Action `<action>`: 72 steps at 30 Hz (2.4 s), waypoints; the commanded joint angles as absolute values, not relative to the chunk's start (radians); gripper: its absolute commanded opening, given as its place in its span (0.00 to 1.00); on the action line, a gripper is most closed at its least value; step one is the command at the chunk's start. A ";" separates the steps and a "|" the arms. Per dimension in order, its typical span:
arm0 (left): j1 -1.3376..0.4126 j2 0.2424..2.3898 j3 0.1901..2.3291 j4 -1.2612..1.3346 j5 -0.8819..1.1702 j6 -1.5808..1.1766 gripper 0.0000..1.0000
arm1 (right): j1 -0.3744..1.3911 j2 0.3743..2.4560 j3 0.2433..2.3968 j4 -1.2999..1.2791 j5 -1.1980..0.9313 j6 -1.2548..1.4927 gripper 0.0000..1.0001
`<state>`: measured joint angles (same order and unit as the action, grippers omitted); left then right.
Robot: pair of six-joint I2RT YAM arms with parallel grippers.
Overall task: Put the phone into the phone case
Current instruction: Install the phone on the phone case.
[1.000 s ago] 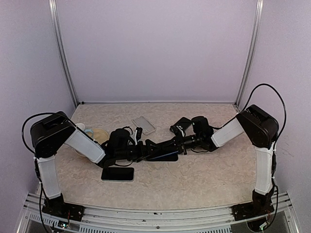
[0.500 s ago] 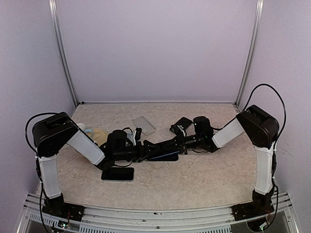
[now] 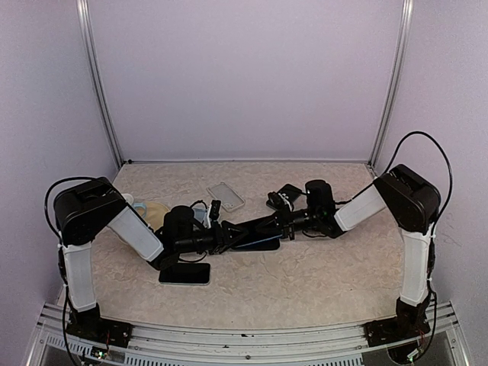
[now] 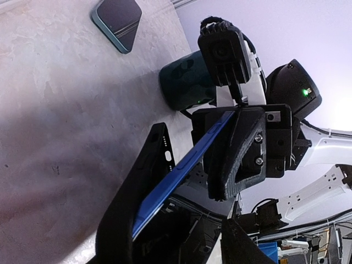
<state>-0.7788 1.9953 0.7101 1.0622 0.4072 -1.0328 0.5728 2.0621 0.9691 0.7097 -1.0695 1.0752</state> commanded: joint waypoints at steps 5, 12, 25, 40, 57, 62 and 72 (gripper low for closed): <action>-0.796 1.998 0.723 1.293 0.517 -1.050 0.39 | 0.584 2.033 0.956 0.737 -1.057 1.080 0.00; -0.796 2.005 0.718 1.332 0.536 -1.064 0.27 | 0.584 2.033 0.952 0.759 -1.065 1.083 0.00; -0.796 2.012 0.719 1.377 0.559 -1.081 0.18 | 0.584 2.007 0.977 0.659 -1.061 1.025 0.12; -0.784 2.004 0.702 1.369 0.565 -1.079 0.05 | 0.575 1.962 1.032 0.461 -1.029 0.912 0.23; -0.772 1.924 0.678 1.274 0.552 -1.007 0.00 | 0.508 1.868 1.039 0.208 -0.993 0.752 0.34; -0.769 1.898 0.678 1.240 0.553 -0.982 0.00 | 0.492 1.829 1.041 0.140 -0.993 0.702 0.36; -0.767 1.858 0.675 1.228 0.569 -0.958 0.00 | 0.465 1.756 1.051 -0.023 -0.957 0.585 0.37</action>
